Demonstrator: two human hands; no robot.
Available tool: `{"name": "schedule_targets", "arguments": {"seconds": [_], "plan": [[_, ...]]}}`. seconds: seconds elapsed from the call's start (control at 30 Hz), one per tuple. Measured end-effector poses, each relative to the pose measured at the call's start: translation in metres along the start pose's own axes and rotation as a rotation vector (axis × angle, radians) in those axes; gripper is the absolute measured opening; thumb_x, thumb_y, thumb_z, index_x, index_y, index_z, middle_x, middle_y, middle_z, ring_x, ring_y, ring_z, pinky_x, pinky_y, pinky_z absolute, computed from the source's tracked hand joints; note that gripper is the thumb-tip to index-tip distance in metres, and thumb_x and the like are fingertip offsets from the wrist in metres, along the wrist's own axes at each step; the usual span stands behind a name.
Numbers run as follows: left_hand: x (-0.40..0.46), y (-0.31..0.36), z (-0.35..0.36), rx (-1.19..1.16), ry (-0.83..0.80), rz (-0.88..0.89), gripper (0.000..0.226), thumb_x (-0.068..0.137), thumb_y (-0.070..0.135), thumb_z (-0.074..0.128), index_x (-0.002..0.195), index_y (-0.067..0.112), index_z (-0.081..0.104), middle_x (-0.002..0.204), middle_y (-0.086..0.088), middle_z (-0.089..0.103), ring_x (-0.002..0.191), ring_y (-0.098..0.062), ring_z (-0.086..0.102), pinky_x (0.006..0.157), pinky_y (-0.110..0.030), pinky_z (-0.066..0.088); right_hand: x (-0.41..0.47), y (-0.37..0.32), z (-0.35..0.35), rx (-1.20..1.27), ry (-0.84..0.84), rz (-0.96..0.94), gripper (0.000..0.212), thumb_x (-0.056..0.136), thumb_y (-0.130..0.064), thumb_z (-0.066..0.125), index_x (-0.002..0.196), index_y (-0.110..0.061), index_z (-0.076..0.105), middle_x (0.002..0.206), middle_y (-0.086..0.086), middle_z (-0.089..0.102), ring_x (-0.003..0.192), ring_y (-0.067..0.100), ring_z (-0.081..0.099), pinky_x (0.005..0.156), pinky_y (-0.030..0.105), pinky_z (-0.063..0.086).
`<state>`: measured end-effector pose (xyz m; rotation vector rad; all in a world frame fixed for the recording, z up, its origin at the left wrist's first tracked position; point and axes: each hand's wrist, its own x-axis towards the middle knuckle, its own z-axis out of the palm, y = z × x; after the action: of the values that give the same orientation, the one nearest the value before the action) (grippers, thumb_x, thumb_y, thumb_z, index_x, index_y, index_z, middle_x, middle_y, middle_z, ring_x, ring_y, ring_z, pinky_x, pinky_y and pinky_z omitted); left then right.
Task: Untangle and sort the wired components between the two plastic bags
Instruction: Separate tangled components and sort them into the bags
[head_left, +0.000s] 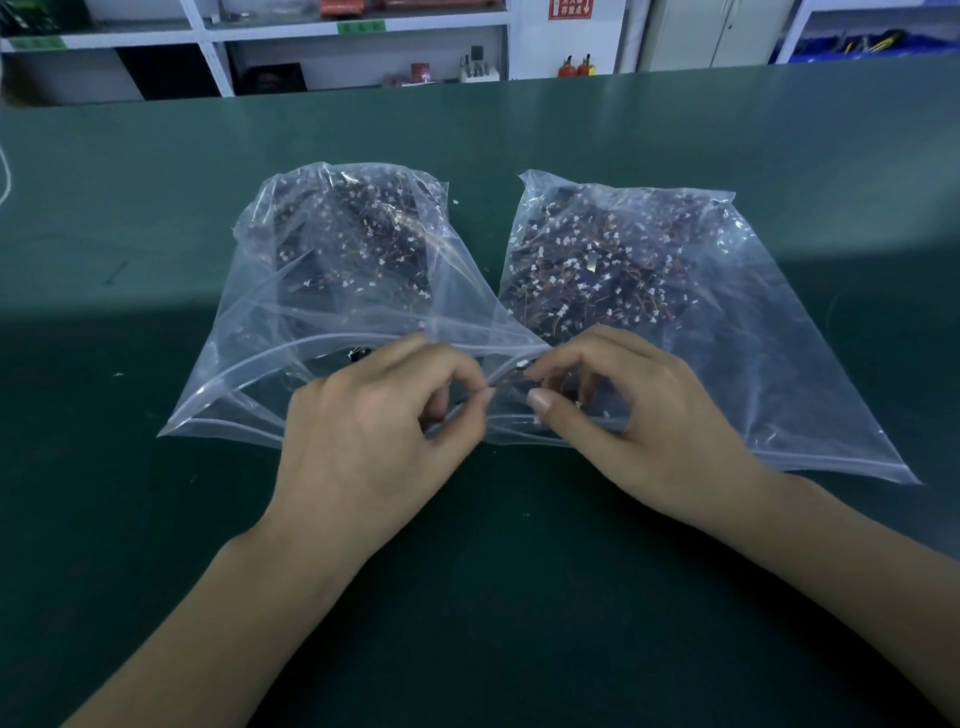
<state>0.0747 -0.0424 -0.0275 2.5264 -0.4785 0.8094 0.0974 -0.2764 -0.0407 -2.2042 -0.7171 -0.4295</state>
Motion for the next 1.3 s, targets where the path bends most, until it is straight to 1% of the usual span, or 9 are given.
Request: {"name": "schedule_targets", "arguments": {"seconds": [0.1,0.23,0.33,0.5,0.6,0.73,0.87,1.0,1.3], "plan": [[-0.002,0.011,0.001,-0.069,-0.001,0.078,0.005,0.095,0.035,0.072,0.092,0.032,0.072,0.091,0.02,0.058,0.066,-0.008,0.05,0.05,-0.021,0.039,0.001,-0.001,0.0,0.076,0.0,-0.04,0.014,0.1,-0.025,0.071,0.106,-0.014,0.077,0.096,-0.01,0.068,0.085,0.014,0.064,0.078,0.027,0.052],[-0.004,0.015,0.003,-0.113,-0.014,0.045,0.008,0.099,0.04,0.065,0.098,0.032,0.065,0.081,0.035,0.052,0.063,0.006,0.048,0.055,-0.022,0.041,0.002,-0.001,0.0,0.122,0.044,-0.084,0.008,0.1,-0.013,0.072,0.095,-0.009,0.078,0.09,-0.005,0.07,0.081,0.02,0.064,0.075,0.025,0.047],[-0.005,0.013,0.005,-0.135,-0.008,0.011,0.017,0.102,0.046,0.06,0.097,0.031,0.064,0.081,0.022,0.061,0.065,-0.003,0.053,0.055,-0.027,0.043,0.001,-0.004,0.0,0.24,0.056,-0.031,0.013,0.101,-0.015,0.07,0.092,-0.008,0.076,0.087,-0.004,0.07,0.079,0.023,0.063,0.073,0.032,0.047],[-0.007,0.014,0.008,-0.272,-0.046,-0.016,0.017,0.105,0.037,0.061,0.092,0.027,0.067,0.078,0.016,0.061,0.062,-0.011,0.055,0.056,-0.035,0.045,-0.002,-0.005,0.0,0.35,-0.035,0.073,0.018,0.102,-0.019,0.068,0.089,-0.008,0.072,0.08,0.001,0.067,0.075,0.021,0.059,0.073,0.043,0.047],[-0.007,0.017,0.009,-0.458,-0.106,-0.08,0.017,0.107,0.036,0.059,0.092,0.03,0.063,0.077,0.007,0.063,0.059,-0.021,0.056,0.056,-0.036,0.045,-0.002,-0.008,0.0,0.409,-0.026,0.091,0.019,0.101,-0.021,0.067,0.089,-0.007,0.071,0.08,0.004,0.068,0.075,0.024,0.061,0.074,0.043,0.048],[-0.006,0.018,0.01,-0.573,-0.145,-0.106,0.021,0.108,0.028,0.058,0.089,0.025,0.063,0.073,0.005,0.061,0.057,-0.017,0.052,0.055,-0.023,0.041,-0.001,-0.01,0.0,0.43,0.003,0.102,0.018,0.1,-0.021,0.066,0.09,-0.008,0.073,0.08,0.004,0.069,0.074,0.025,0.06,0.073,0.04,0.049],[-0.007,0.016,0.012,-0.562,-0.112,-0.102,0.02,0.105,0.026,0.062,0.086,0.021,0.064,0.071,0.001,0.06,0.056,-0.023,0.052,0.056,-0.037,0.043,-0.001,-0.011,0.0,0.403,-0.016,0.092,0.017,0.099,-0.021,0.068,0.087,-0.011,0.073,0.077,-0.002,0.067,0.072,0.012,0.057,0.071,0.025,0.046],[-0.007,0.016,0.012,-0.555,-0.105,-0.105,0.019,0.103,0.03,0.059,0.085,0.025,0.063,0.071,0.004,0.059,0.056,-0.022,0.051,0.056,-0.034,0.042,-0.002,-0.012,0.0,0.398,-0.031,0.105,0.015,0.1,-0.02,0.068,0.087,-0.014,0.072,0.078,-0.004,0.067,0.074,0.007,0.058,0.073,0.022,0.046],[-0.008,0.015,0.013,-0.539,-0.108,-0.1,0.019,0.106,0.027,0.062,0.088,0.022,0.065,0.073,0.005,0.06,0.058,-0.022,0.052,0.057,-0.035,0.043,0.0,-0.01,0.001,0.399,-0.009,0.115,0.018,0.1,-0.022,0.066,0.089,-0.01,0.073,0.079,0.0,0.067,0.073,0.02,0.058,0.071,0.038,0.048]]}}
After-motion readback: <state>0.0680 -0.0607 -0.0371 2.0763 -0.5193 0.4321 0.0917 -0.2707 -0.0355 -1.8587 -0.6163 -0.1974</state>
